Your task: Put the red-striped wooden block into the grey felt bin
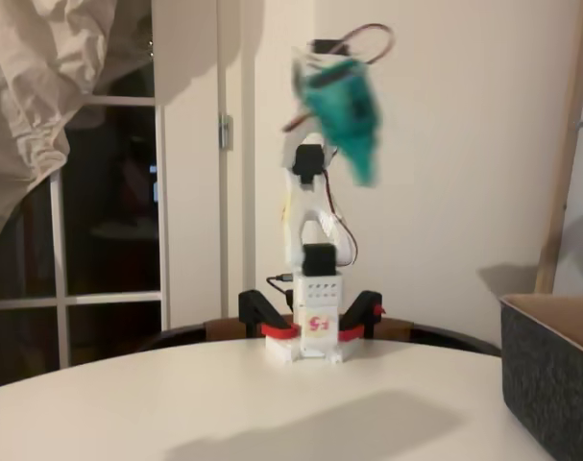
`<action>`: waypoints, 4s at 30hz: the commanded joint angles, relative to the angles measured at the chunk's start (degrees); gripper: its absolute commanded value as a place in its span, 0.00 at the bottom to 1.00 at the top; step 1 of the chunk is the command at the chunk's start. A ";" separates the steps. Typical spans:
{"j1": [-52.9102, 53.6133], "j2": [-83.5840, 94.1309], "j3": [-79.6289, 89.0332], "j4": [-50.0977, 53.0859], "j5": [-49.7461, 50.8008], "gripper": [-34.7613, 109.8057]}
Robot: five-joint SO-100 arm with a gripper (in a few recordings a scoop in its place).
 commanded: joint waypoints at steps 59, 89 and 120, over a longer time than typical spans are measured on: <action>54.23 60.73 90.09 -37.88 21.53 0.34; 46.67 60.82 90.09 -19.34 23.03 0.24; 46.49 60.73 90.09 -19.34 23.03 0.24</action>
